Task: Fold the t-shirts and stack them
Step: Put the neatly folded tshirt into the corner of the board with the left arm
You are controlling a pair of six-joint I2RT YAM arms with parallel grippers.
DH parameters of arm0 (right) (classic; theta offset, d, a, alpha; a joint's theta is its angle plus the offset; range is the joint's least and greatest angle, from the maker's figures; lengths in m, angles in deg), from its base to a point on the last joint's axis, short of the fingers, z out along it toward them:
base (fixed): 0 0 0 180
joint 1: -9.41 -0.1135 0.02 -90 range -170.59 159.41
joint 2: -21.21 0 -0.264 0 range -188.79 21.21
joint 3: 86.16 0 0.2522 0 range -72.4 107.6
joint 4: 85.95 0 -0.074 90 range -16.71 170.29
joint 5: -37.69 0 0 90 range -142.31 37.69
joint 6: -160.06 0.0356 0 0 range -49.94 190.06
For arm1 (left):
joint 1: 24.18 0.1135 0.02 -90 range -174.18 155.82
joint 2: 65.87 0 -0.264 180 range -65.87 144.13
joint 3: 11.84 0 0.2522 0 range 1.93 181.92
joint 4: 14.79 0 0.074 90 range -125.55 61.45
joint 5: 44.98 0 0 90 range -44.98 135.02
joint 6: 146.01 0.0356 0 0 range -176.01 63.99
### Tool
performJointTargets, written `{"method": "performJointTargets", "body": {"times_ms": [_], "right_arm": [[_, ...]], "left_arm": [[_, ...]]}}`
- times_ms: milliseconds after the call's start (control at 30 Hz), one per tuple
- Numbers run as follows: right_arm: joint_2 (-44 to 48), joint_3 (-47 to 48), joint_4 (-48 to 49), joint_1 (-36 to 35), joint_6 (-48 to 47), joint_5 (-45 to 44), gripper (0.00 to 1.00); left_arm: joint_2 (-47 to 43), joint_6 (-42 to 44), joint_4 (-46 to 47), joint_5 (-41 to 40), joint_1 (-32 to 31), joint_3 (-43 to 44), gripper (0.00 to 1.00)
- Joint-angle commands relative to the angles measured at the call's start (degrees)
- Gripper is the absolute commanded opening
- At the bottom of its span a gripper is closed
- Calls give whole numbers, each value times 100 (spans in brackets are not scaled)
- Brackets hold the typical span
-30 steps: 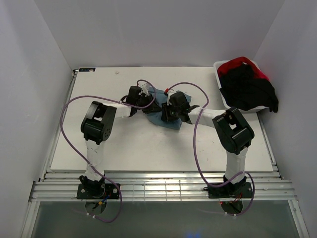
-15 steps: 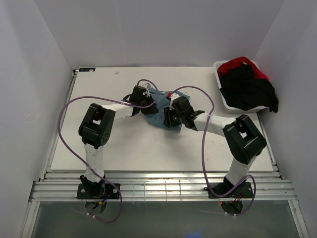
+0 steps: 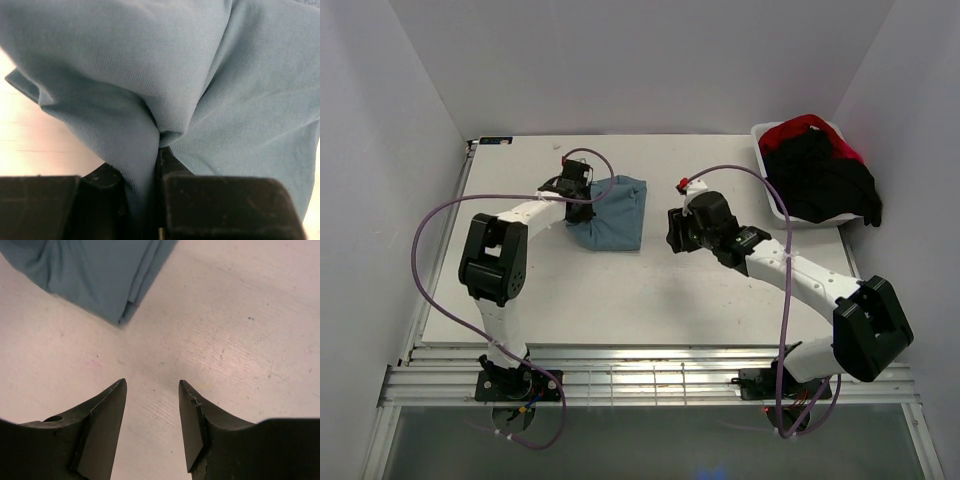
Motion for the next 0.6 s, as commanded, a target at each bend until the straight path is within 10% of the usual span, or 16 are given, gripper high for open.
{"method": "performJointTargets", "body": {"times_ms": [0, 567], "right_arm": [[191, -254, -141, 13, -106, -128, 52], [42, -616, 307, 13, -168, 549, 52]], "left_arm": [[-340, 449, -229, -596, 216, 442, 0], [354, 1725, -1003, -1133, 1219, 2402, 0]]}}
